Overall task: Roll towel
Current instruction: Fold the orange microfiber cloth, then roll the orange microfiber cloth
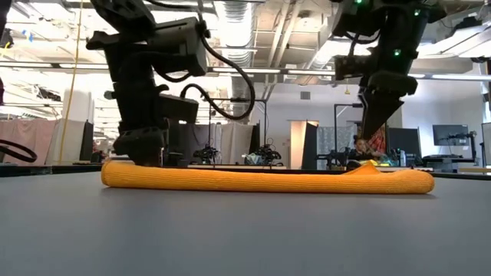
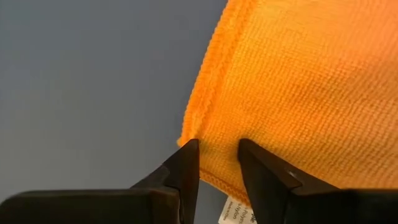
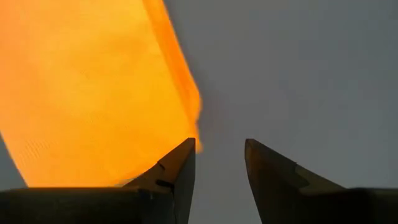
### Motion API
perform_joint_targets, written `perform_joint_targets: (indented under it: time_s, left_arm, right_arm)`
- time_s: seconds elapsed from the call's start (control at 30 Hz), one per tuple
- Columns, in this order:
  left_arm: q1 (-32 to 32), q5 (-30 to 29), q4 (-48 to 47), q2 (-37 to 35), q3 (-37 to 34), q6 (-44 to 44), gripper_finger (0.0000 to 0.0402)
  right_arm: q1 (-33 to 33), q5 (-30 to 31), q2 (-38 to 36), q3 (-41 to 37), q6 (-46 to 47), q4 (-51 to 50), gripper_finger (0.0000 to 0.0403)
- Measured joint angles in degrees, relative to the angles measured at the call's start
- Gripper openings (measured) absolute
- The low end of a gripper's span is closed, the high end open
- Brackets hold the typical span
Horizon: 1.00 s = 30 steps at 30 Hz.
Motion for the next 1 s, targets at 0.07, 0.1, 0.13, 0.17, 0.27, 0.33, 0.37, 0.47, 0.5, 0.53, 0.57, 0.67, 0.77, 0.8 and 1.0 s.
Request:
perform_joint_targets:
  time_s: [0.07,0.1,0.13,0.17,0.27,0.33,0.37,0.47,0.5,0.53,0.57,0.67,0.77,0.8,1.0]
  left_arm:
    - [1.0,-1.4,-0.1,0.1,0.0,-0.7,0.0092]
    - [1.7,-2.7,-0.1,0.2,-0.1,-1.1,0.0084]
    - [2.2,-3.9,-0.1,0.3,-0.1,-1.4,0.0077]
    - [2.8,-4.8,-0.2,0.3,-0.2,-1.6,0.0069]
    - [4.0,-5.8,-2.4,0.3,-0.2,-2.3,0.0050]
    - [4.6,-7.4,-4.7,0.2,-0.2,-4.1,0.0040]
    - [4.7,-8.2,-5.8,-0.3,-0.2,-4.5,0.0036]
    - [4.4,-9.7,-5.1,-2.2,-0.2,-4.7,0.0030]
    - [4.2,-9.7,-4.8,-3.1,-0.2,-4.9,0.0029]
    - [3.9,-9.8,-4.5,-4.1,-0.2,-5.1,0.0028]
    - [3.6,-9.8,-3.6,-5.1,-0.2,-5.6,0.0028]
    - [2.3,-10.5,-0.4,-8.2,-0.2,-6.7,0.0027]
    - [-0.2,-7.3,6.6,-9.7,-0.2,-7.8,0.0027]
    - [-1.2,-5.1,10.0,-9.6,-0.2,-7.6,0.0027]
    - [-8.0,1.4,34.0,-2.3,-0.2,-5.5,0.0027]
  right_arm:
    - [1.9,-0.7,0.1,-2.4,0.0,5.1,0.0164]
    - [2.9,-1.6,0.1,-4.0,-0.2,8.1,0.0164]
    - [3.9,-2.3,0.1,-5.7,-0.8,11.5,0.0164]
    - [4.9,-3.3,0.1,-7.3,-0.9,14.5,0.0164]
    - [7.5,-5.7,0.1,-11.6,-1.2,20.9,0.0164]
    - [9.0,-5.9,0.1,-13.3,-1.0,24.1,0.0164]
    - [9.6,-5.9,0.1,-14.1,-1.0,25.4,0.0164]
    - [10.5,-5.9,0.2,-15.3,-1.4,27.5,0.0164]
    - [10.5,-5.9,0.3,-15.5,-1.9,28.3,0.0164]
    - [10.4,-5.9,0.4,-15.9,-2.6,29.5,0.0164]
    - [10.3,-5.9,0.4,-16.2,-3.4,30.4,0.0164]
    - [9.6,-5.9,0.4,-17.0,-5.7,32.1,0.0164]
    - [9.3,-5.9,0.4,-17.0,-8.3,31.2,0.0164]
    - [9.3,-5.9,0.4,-17.0,-9.3,31.1,0.0164]
    - [7.9,-5.5,0.4,-17.0,-12.5,31.5,0.0164]
